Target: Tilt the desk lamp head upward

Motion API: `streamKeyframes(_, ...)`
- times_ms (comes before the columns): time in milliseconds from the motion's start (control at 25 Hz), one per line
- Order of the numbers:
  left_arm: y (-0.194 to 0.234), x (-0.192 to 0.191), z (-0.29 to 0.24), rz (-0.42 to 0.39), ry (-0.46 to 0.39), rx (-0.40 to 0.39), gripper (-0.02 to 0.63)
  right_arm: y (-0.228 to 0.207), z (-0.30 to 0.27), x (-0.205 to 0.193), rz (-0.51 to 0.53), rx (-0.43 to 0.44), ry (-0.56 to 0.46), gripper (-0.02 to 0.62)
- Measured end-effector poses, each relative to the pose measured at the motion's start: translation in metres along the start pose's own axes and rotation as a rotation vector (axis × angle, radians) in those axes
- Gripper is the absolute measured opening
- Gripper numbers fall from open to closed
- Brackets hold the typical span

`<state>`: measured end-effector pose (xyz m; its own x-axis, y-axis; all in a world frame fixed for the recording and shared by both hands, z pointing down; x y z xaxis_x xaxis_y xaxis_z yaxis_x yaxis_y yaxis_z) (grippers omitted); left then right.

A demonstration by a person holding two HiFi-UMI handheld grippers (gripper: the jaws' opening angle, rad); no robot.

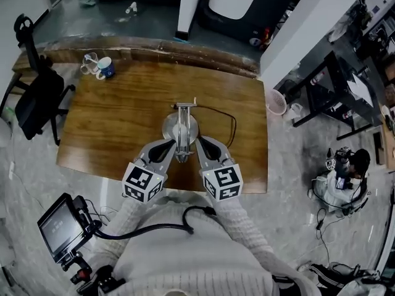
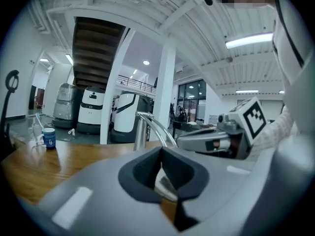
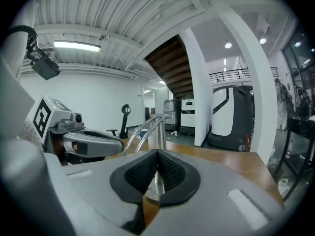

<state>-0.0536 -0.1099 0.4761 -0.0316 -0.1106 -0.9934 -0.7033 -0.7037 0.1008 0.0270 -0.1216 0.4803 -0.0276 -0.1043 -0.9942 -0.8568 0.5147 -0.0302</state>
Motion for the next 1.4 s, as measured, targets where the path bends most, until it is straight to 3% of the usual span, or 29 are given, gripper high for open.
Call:
streamKeyframes(160,-0.001,-0.003,0.0,0.01,-0.003,-0.024,0.008,-0.012,-0.01,0.001,-0.01,0.029,-0.008,-0.002)
streamKeyframes(400,0.003,-0.002,-0.001,-0.051,0.012,-0.072,0.008,-0.01,-0.032,0.0,-0.015,0.203,0.006,0.028)
streamKeyframes(560,0.009,0.004,0.0,-0.188,0.038,-0.112,0.008,-0.011,-0.05,-0.002,-0.01,0.258,0.031,0.029)
streamKeyframes(680,0.004,0.007,0.0,-0.32,0.055,-0.176,0.008,-0.006,-0.061,-0.005,-0.04,0.335,0.044,0.095)
streamKeyframes(840,0.002,0.013,-0.002,-0.375,0.026,-0.24,0.01,-0.005,-0.074,-0.008,-0.077,0.404,0.059,0.162)
streamKeyframes(920,0.004,0.015,-0.003,-0.404,0.022,-0.256,0.064,-0.006,-0.081,-0.009,-0.069,0.424,0.069,0.168)
streamKeyframes(1040,0.002,0.013,-0.003,-0.521,0.04,-0.304,0.136,-0.003,-0.092,-0.009,-0.082,0.448,0.073,0.17)
streamKeyframes(1240,-0.006,0.016,-0.007,-0.764,0.042,-0.395,0.146,0.001,-0.102,-0.011,-0.165,0.478,0.051,0.176)
streamKeyframes(1400,-0.005,0.017,-0.008,-0.999,0.055,-0.469,0.169,0.003,-0.103,-0.01,-0.171,0.476,0.038,0.173)
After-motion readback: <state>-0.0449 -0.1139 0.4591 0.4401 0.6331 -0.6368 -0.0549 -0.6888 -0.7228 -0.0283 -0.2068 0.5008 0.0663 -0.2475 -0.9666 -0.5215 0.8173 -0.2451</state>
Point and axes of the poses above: the fingertips, and each gripper's own axes: z backward along the fingers, y to its left, x out of its top, the point moved 1 cm from there along z, backward along the fingers, and after that the axes turned 10 degrees about -y, right-handed, at the moved point
